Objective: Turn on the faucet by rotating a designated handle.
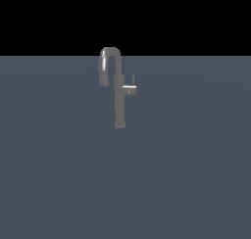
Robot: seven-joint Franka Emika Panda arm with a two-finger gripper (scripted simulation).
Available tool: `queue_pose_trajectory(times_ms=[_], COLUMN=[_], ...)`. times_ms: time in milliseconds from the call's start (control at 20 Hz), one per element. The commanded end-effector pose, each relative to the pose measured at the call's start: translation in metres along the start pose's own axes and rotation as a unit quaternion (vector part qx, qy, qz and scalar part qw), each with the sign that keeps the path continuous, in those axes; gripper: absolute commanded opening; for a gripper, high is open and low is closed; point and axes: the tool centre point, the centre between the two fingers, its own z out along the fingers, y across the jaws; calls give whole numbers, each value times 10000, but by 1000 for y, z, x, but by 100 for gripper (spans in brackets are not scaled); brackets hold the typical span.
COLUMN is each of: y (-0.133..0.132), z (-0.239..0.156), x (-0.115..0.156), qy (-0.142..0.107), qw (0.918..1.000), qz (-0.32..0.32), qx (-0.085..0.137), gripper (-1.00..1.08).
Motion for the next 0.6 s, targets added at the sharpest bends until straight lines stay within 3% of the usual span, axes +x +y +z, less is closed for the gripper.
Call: queue_pose_trajectory(times_ms=[0,300,550], y=[-2,-7,-9], z=[1,6,13], x=[8,37,66], qy=[-106,-462,-822], qw=[9998,9963,9882], qz=[119,525,934], qx=[113,501,895], gripper=[-100,-100,-100])
